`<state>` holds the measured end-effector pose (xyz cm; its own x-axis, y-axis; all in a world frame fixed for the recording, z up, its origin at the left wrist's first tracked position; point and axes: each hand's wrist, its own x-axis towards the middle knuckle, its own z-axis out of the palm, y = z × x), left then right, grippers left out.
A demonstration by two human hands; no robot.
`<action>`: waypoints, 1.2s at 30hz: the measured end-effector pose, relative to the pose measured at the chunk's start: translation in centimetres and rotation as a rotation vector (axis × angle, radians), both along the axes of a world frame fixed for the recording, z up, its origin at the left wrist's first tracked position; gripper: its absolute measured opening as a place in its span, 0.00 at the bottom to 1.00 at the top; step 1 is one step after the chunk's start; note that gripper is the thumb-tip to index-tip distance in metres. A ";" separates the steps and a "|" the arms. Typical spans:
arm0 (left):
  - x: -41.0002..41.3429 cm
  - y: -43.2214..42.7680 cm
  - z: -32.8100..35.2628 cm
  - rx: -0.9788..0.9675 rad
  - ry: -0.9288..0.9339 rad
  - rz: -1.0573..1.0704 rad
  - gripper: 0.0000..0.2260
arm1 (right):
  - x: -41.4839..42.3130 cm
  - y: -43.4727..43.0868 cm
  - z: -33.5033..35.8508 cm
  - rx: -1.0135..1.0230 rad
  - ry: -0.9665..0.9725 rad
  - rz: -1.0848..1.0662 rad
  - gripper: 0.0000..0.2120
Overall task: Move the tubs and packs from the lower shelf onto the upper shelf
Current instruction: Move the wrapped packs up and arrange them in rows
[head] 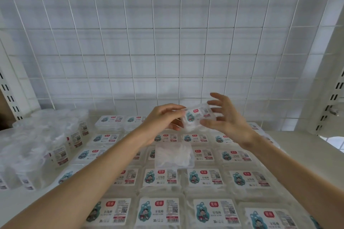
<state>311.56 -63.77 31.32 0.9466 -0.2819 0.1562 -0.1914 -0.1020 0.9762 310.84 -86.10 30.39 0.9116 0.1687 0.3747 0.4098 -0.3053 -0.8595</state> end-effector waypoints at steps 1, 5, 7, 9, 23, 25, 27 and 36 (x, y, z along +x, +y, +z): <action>0.1 0.1 0.0 0.000 0.008 0.010 0.12 | 0.0 -0.3 0.1 -0.093 -0.089 -0.022 0.38; 0.2 -0.1 -0.4 0.023 0.019 0.032 0.11 | -0.2 -0.5 0.4 -0.355 -0.268 -0.003 0.26; 0.2 -0.3 -0.3 0.017 0.021 0.030 0.11 | -0.1 -0.2 0.3 -0.403 -0.286 -0.004 0.21; 0.3 -0.3 -0.3 0.005 0.018 0.030 0.11 | 0.1 -0.2 0.2 -0.448 -0.312 -0.027 0.20; 0.4 0.3 -1.2 0.650 -0.366 -0.003 0.12 | 1.5 -6.0 1.8 -0.577 -0.173 -0.225 0.16; 0.5 0.3 -1.3 0.661 -0.370 0.007 0.11 | 1.5 -6.5 1.7 -0.597 -0.139 -0.232 0.16; 0.7 0.3 -1.3 0.695 -0.399 0.022 0.11 | 1.6 -6.7 1.4 -0.626 -0.101 -0.233 0.16; 0.9 0.4 -1.7 0.743 -0.428 0.031 0.12 | 2.2 -5.9 0.1 -0.744 -0.011 -0.210 0.14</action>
<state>312.43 -63.39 29.66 0.8573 -0.4275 0.2869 -0.5147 -0.6975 0.4985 313.04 -92.04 30.54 0.9494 0.2032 0.2395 0.2864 -0.8732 -0.3943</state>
